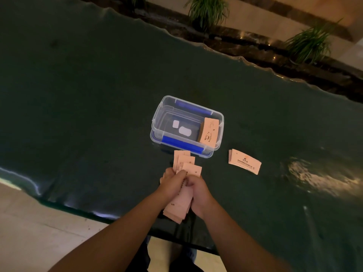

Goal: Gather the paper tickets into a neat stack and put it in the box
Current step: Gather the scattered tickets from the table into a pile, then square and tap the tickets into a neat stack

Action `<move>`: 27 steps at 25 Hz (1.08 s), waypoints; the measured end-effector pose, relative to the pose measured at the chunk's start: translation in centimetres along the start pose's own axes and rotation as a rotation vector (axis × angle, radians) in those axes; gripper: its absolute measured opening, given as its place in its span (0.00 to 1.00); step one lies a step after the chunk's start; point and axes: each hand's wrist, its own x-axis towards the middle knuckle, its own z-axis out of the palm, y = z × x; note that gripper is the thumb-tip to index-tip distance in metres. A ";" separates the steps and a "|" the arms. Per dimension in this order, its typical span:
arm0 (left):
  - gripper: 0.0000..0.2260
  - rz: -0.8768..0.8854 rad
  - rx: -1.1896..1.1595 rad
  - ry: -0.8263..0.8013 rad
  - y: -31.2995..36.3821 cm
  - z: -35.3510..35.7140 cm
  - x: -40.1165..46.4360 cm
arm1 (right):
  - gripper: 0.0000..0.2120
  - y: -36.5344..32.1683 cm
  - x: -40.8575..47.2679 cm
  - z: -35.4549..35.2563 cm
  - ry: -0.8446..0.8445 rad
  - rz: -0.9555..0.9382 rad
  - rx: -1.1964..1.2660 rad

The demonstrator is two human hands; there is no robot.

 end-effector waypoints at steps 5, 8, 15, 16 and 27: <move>0.25 -0.022 -0.236 -0.144 -0.3 0.1 -0.3 | 0.28 -0.9 -1.1 -0.5 -0.032 -0.015 -0.025; 0.21 -0.006 -0.296 -0.204 0.7 0.4 -0.5 | 0.30 -2.8 -2.0 -1.9 -0.061 -0.070 -0.165; 0.15 -0.020 -0.541 -0.257 3.0 3.0 -1.4 | 0.27 -4.6 -4.4 -6.3 -0.058 -0.182 -0.037; 0.14 -0.017 -0.556 -0.264 3.4 3.6 -1.6 | 0.25 -4.4 -4.9 -7.1 -0.087 -0.202 0.048; 0.24 0.086 -0.761 -0.270 5.9 12.6 -1.7 | 0.33 -4.7 -6.4 -14.0 0.064 -0.404 0.481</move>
